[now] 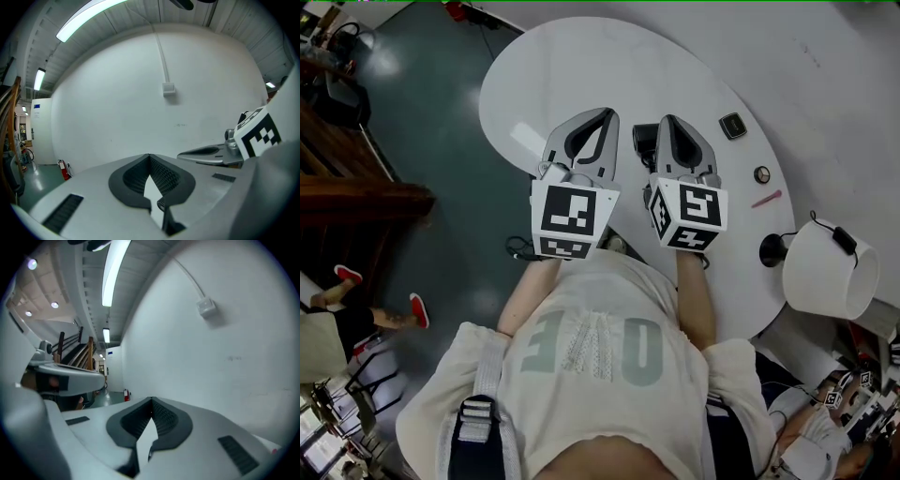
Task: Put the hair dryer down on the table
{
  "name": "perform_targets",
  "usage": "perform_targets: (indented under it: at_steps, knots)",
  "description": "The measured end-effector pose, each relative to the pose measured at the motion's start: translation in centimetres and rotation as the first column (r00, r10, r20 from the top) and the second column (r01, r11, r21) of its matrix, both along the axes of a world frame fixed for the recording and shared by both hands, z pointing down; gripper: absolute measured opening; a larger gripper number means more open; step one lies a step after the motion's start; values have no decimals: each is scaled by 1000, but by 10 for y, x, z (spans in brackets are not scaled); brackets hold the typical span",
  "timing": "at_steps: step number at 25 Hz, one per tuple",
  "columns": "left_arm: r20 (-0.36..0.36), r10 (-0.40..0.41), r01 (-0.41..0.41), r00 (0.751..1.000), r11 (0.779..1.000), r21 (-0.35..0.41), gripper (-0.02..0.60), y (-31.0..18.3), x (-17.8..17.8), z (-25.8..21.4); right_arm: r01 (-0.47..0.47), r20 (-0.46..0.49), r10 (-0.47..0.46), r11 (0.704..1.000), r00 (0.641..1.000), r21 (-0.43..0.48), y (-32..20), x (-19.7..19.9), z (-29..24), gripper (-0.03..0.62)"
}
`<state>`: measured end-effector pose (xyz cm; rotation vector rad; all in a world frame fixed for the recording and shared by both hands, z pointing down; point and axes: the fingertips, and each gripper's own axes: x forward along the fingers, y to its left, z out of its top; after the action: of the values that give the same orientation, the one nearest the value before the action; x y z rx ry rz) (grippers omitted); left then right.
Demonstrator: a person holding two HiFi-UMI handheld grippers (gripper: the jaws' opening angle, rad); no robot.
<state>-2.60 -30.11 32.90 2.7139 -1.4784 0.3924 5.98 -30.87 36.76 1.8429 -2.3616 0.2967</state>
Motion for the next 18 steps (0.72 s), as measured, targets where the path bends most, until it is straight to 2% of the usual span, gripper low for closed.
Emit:
perform_targets:
  at_steps: [3,6,13,18]
  knots:
    - [-17,9,-8,1000,999,38,5,4,2,-15,-21,5,20,993,1000,116,14,3,-37,5]
    - [-33,25,-23,999,998,60,3,9,5,-26,-23,-30,29,984,999,176,27,5,-57,5]
    - [-38,48,-45,998,996,73,5,17,14,-32,-38,-68,50,985,996,167,42,10,-62,5]
    - [-36,49,-46,998,996,72,5,20,16,-32,-34,-61,45,986,997,165,46,11,-62,5]
